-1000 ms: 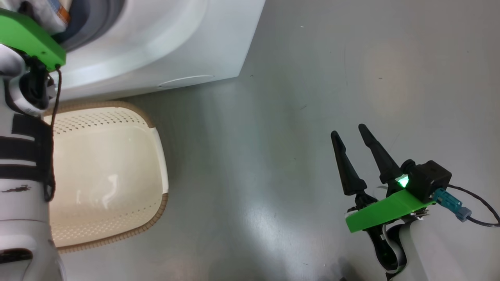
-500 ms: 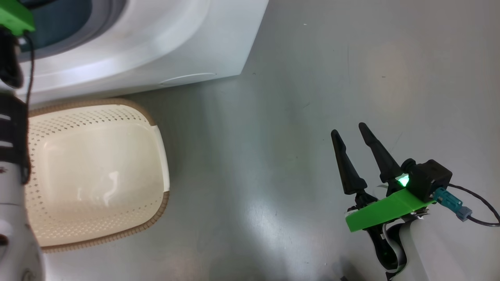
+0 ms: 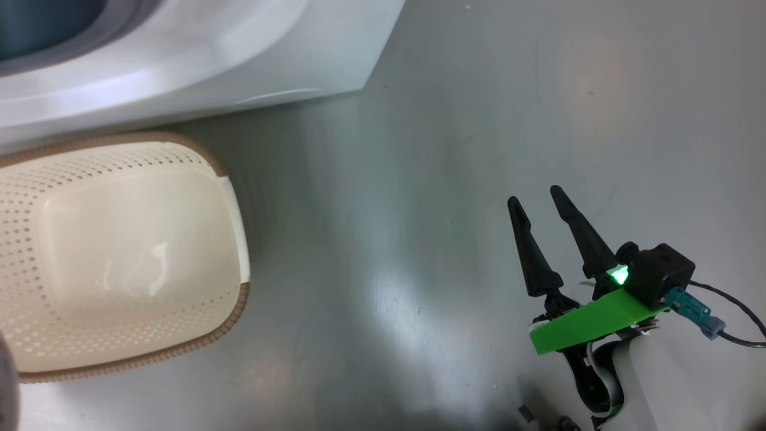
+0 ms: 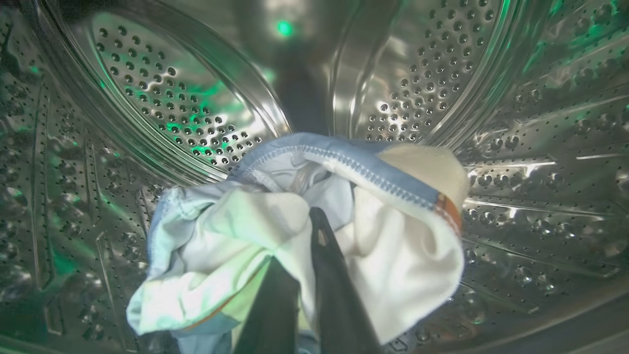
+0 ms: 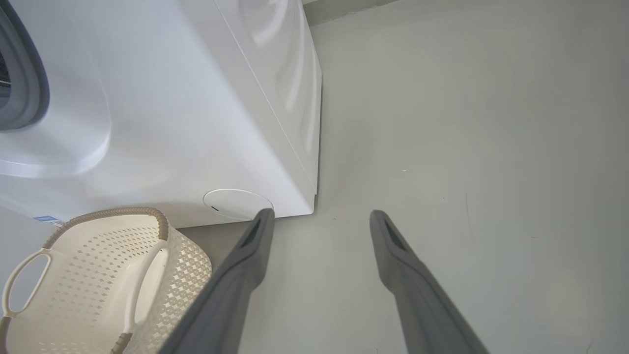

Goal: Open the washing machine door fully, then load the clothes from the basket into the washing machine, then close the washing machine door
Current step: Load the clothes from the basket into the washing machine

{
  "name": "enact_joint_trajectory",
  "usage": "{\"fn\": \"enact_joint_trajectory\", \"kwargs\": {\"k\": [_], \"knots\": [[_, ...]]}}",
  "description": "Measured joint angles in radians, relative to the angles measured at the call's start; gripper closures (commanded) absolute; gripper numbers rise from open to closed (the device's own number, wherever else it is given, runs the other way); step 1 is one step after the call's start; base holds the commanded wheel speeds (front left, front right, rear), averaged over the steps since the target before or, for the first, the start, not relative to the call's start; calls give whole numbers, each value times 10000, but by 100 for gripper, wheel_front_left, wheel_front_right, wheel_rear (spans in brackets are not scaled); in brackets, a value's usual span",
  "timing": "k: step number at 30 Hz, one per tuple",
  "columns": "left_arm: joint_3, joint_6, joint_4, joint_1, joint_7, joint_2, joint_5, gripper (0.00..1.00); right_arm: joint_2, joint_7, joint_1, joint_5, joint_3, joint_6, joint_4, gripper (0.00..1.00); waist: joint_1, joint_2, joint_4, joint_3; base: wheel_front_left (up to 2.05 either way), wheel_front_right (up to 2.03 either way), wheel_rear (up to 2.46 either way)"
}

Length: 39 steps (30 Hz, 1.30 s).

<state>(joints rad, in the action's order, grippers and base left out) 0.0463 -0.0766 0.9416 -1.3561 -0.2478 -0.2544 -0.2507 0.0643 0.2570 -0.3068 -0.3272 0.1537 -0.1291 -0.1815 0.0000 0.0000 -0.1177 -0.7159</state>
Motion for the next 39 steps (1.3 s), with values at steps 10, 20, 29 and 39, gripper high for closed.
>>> {"fn": "enact_joint_trajectory", "kwargs": {"k": [10,20,29,39], "knots": [[272,-48,299,-862,-77,-280,186,100,2,0,-5,0,17,0,52,0,0,0,-54,-591,0,0,0],[435,-96,732,-1538,-61,-510,355,100,-8,0,-58,0,113,0,105,0,0,0,-124,-1091,0,0,0],[487,-263,1814,-2121,976,-506,69,100,-13,0,-61,0,173,0,105,0,0,0,-208,-1215,0,0,0],[535,-247,2071,-2205,268,-441,-113,0,-13,0,-65,2,115,0,67,0,0,0,-139,-1088,0,0,0]]}}
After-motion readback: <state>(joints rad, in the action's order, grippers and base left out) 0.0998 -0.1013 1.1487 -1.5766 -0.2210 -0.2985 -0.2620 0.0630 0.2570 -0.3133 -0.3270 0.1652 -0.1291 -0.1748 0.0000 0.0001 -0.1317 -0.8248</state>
